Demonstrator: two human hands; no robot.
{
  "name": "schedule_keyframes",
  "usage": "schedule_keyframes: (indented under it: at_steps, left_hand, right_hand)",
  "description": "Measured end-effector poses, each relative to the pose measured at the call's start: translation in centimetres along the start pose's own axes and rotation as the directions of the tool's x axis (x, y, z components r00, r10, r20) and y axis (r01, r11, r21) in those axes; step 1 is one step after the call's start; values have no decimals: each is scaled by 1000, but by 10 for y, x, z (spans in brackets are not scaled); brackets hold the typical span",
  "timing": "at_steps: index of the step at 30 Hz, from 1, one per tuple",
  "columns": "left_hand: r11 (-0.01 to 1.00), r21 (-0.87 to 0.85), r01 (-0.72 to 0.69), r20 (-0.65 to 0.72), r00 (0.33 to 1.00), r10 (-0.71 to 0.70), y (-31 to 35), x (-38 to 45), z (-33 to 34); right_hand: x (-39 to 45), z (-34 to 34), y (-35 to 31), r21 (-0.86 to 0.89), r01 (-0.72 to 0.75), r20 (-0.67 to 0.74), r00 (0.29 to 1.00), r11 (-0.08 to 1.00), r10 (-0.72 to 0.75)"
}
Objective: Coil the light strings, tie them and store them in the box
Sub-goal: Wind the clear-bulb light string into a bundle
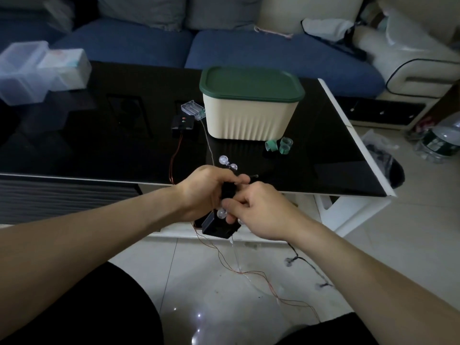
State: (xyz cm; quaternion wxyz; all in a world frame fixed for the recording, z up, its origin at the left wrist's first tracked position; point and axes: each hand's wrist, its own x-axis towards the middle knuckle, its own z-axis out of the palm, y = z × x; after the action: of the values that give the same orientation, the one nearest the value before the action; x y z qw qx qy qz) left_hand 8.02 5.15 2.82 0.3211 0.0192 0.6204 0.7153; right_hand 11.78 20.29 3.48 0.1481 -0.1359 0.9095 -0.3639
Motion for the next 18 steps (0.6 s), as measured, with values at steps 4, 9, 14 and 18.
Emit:
schedule_keyframes:
  at_steps: [4,9,14,18]
  left_hand:
    - [996,73,44,80,995,-50,-3,-1,-5]
    - [984,158,82,36,995,-88,-6,-2,-5]
    - [952,284,111,33,991,-126,-3,-1,-8]
    - [874,465,141,155,959,-237,-1,-11,-6]
  right_hand:
    - [2,-2,-1,9,-40,48,998,999,40]
    - [3,-6,4,102,-76,146,987,992,60]
    - [1,-12,6,155,-43,220,976,987,8]
    - [5,-24,18,209,-31,107,994,977,9]
